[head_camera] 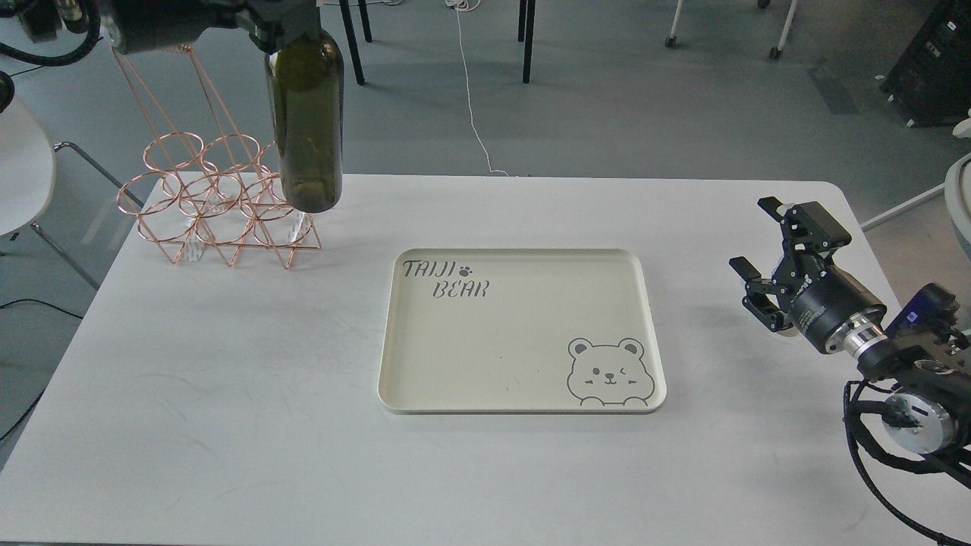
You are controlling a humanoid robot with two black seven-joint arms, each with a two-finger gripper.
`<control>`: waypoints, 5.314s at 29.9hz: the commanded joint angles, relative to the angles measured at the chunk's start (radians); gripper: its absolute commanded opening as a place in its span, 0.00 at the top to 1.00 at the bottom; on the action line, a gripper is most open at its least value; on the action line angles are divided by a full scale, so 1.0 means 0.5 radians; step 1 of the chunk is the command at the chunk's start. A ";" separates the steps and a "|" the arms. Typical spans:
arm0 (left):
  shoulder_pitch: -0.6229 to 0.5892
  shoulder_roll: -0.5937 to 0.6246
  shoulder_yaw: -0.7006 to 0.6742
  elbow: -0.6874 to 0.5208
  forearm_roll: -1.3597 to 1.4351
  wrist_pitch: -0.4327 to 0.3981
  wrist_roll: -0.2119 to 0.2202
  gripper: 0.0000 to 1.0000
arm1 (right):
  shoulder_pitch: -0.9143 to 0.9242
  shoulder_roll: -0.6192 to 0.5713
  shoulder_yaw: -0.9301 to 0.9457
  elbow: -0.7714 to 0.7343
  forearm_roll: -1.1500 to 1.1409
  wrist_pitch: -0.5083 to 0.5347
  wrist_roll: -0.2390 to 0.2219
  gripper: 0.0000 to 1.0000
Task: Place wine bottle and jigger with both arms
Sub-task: 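Lower the wine bottle into a slot of the copper rack, then release the bottle neck and raise the left gripper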
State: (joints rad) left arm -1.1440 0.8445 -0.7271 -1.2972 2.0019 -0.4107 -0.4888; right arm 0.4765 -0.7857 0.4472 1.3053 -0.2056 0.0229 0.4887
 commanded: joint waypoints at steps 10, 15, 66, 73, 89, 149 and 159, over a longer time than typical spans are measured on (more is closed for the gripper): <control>0.018 -0.091 0.000 0.306 0.055 0.097 0.000 0.86 | -0.014 -0.003 0.001 0.000 0.000 -0.003 0.000 0.01; 0.021 -0.084 0.003 0.343 0.107 0.103 0.000 0.86 | -0.020 -0.003 0.004 0.000 0.000 -0.003 0.000 0.01; 0.263 -0.094 0.055 0.481 0.187 0.346 0.000 0.84 | -0.073 -0.012 0.017 0.009 0.000 -0.003 0.000 0.01; 0.315 -0.127 0.052 0.573 0.184 0.410 0.000 0.82 | -0.076 -0.015 0.014 0.009 0.000 -0.006 0.000 0.01; 0.392 -0.180 0.049 0.628 0.181 0.438 0.000 0.76 | -0.094 -0.015 0.023 0.006 0.000 -0.006 0.000 0.01; 1.704 -0.378 -0.752 -0.243 -2.279 0.346 0.000 0.02 | -0.091 0.102 0.182 0.009 0.003 -0.003 0.000 0.01; 2.110 -0.731 -0.874 -0.213 -2.439 0.355 0.219 0.02 | -0.094 0.108 0.198 0.003 0.003 -0.006 0.000 0.01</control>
State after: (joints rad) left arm -0.1251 0.5230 -1.1502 -1.4067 0.8326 -0.2324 -0.4538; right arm 0.4306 -0.7334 0.5461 1.3069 -0.2040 0.0200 0.4887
